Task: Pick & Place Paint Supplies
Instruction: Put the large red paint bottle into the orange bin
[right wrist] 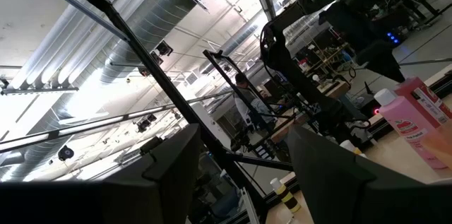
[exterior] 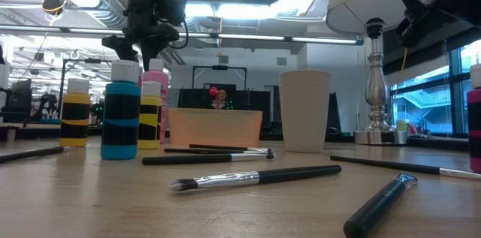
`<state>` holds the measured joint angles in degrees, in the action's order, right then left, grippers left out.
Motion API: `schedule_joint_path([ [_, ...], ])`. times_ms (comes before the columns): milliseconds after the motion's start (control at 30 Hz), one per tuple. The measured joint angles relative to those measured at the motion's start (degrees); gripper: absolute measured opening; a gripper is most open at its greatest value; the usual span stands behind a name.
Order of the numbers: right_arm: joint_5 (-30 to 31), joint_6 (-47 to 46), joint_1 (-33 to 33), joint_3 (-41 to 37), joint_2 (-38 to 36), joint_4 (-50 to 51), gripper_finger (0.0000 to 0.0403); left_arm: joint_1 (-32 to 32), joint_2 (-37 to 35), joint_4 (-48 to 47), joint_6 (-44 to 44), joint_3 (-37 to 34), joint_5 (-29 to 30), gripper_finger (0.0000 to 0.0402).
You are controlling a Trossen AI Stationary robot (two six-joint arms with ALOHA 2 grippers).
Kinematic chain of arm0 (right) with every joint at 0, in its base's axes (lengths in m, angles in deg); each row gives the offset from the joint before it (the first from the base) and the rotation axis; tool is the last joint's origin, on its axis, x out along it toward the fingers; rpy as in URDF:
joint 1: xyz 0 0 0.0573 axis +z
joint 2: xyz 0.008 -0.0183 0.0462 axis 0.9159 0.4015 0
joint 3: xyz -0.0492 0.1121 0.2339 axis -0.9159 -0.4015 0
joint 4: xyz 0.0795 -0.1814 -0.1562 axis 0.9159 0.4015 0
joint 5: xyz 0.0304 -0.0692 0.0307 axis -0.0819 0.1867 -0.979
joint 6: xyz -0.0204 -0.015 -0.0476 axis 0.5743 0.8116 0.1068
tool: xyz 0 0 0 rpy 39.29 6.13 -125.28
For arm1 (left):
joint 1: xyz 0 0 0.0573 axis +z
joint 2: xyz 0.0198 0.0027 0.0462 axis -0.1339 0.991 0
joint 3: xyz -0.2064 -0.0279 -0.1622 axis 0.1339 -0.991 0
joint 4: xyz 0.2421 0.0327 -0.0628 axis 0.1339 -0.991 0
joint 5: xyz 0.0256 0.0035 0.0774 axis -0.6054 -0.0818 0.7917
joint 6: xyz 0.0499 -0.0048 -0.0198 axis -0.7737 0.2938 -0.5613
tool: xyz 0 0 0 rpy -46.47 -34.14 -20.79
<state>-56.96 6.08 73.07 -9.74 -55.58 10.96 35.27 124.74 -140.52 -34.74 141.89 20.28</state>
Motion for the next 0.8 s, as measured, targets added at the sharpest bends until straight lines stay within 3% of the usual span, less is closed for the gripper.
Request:
schedule_joint_path([
  [467, -0.02, -0.02, 0.0, 0.0, 0.0, 0.0, 0.022, 0.0, 0.02, -0.87, 0.11, 0.0, 0.44, 0.0227],
  [800, -0.04, -0.02, 0.0, 0.0, 0.0, 0.21, 0.022, 0.0, 0.04, -1.79, 0.13, 0.0, 0.5, 0.0178],
])
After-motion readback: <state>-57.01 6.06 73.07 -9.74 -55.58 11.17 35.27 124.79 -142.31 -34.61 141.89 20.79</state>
